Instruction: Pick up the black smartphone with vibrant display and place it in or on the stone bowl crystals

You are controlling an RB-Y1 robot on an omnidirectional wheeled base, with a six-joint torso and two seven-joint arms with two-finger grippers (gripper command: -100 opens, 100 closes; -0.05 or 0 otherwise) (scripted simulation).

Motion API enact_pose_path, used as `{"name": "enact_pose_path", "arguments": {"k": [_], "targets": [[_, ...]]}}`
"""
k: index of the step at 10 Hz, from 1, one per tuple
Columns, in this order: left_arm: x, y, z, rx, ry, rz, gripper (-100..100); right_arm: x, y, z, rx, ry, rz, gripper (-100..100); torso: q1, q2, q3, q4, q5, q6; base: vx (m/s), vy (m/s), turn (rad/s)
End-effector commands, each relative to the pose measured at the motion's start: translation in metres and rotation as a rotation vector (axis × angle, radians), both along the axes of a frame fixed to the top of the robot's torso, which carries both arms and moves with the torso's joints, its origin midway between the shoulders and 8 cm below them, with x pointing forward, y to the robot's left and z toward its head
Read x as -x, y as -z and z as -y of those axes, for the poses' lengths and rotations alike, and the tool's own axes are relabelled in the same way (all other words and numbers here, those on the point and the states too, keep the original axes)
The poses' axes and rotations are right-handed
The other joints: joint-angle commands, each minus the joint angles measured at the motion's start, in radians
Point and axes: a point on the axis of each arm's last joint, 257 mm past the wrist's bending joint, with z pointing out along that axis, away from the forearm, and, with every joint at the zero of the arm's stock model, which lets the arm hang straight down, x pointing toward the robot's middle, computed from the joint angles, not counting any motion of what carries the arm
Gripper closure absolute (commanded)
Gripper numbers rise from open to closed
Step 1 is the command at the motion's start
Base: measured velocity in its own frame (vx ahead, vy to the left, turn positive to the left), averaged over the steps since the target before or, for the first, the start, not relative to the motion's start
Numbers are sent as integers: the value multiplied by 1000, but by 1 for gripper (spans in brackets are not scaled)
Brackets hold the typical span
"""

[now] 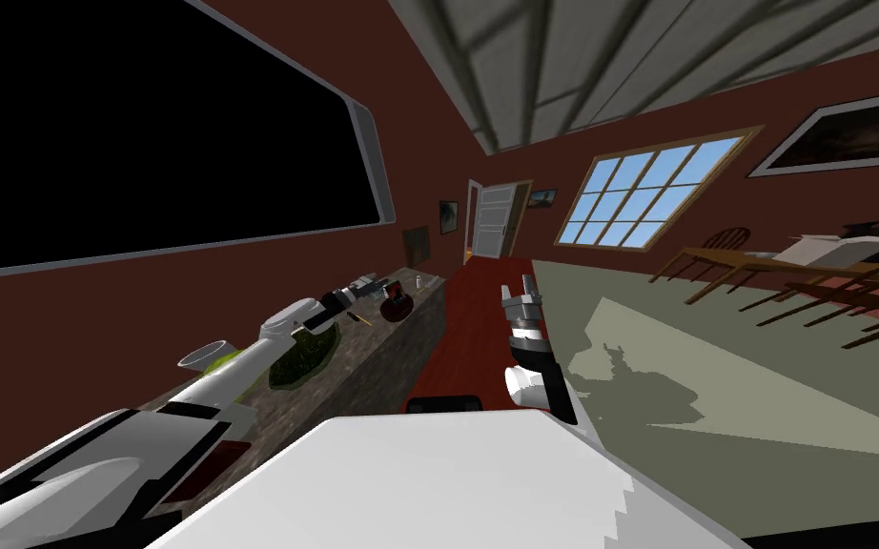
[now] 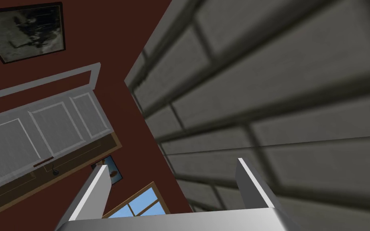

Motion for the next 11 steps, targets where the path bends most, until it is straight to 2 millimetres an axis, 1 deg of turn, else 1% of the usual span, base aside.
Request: {"name": "enact_pose_path", "arguments": {"k": [1, 2, 3, 4, 5, 6, 7, 8, 9, 10, 11], "targets": [[-17, 2, -8, -1, -48, -10, -100, 0, 0, 0, 0, 0, 0, 0, 0, 0, 0, 0, 0, 0, -179, 102, -276], [-25, -13, -7, -1, -49, 15, -100, 0, 0, 0, 0, 0, 0, 0, 0, 1, 0, 0, 0, 1, -154, 95, -146], [-36, -7, -8, -3, -78, -2, -100, 0, 0, 0, 0, 0, 0, 0, 0, -1, 0, 0, 0, 0, -184, 74, -289], [-43, -17, -11, -3, -87, 13, -100, 0, 0, 0, 0, 0, 0, 0, -1, 0, 0, 0, 0, 1, -154, 89, -139], [-55, -12, -15, -8, -123, -4, -100, 0, 0, 0, 0, 0, 0, 0, 0, -1, -1, 0, 0, 0, -159, 126, -235], [-60, -20, -17, -7, -129, 8, -100, 0, 0, 0, 0, 0, 0, 0, 2, -1, -1, -1, 1, 0, -153, 101, -170], [-64, -31, -17, -7, -130, 24, -100, 0, 0, 0, 0, 0, 0, 0, 1, -2, -1, 0, 0, 0, -71, 36, 14], [-74, -25, -19, -12, -161, 8, -100, 0, 0, 0, 0, 0, 0, 0, -2, -6, -3, -1, 0, -1, -130, 49, -242], [-81, -37, -23, -12, -172, 23, -100, 0, 0, 0, 0, 0, 0, 0, -2, -4, -3, -1, 0, 1, -147, 43, -194], [-82, -40, -22, -11, -172, 28, -100, 0, 0, 0, 0, 0, 0, 0, -2, -3, -2, -1, 0, 0, -68, 22, 18], [-94, -37, -26, -19, -209, 14, -100, 0, 0, 0, 0, 0, 0, 0, -3, -6, -4, -1, -1, -1, -124, 72, -223]]}}
